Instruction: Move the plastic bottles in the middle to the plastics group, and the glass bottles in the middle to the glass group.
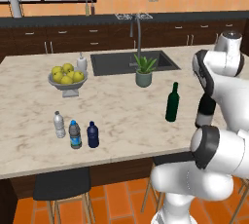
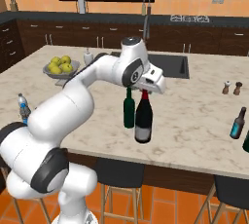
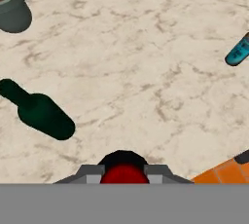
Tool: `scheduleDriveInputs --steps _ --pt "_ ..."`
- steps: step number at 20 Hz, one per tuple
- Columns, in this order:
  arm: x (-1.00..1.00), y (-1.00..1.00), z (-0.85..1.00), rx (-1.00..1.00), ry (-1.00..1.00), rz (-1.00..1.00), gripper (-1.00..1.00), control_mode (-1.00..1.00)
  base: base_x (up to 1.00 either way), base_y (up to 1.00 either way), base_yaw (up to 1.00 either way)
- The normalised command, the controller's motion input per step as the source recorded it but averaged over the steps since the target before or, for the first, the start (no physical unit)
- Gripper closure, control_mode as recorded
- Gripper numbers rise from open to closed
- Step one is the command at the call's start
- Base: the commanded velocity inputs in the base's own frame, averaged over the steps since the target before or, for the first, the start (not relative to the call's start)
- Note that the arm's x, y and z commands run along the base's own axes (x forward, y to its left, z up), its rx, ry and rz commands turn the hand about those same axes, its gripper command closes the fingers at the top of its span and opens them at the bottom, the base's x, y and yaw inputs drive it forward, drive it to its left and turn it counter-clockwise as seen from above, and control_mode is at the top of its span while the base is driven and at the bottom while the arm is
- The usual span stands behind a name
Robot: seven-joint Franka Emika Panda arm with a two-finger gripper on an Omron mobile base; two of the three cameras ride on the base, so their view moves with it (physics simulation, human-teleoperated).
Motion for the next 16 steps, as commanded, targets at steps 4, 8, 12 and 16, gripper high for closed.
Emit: scheduleDriveInputs --steps 4,8,12,16 --pt "0.00 -0.84 0.00 0.00 0.00 -0.27 1.00 -1.00 0.00 0.00 0.00" --pt "0.00 -0.85 0.00 0.00 0.00 -0.27 1.00 -1.00 0.00 0.00 0.00" --pt "0.03 -0.76 0.00 0.00 0.00 -0.23 1.00 -1.00 0.00 0.00 0.00" --pt "0.01 -0.77 0.00 0.00 0.00 -0.20 1.00 -1.00 0.00 0.00 0.00"
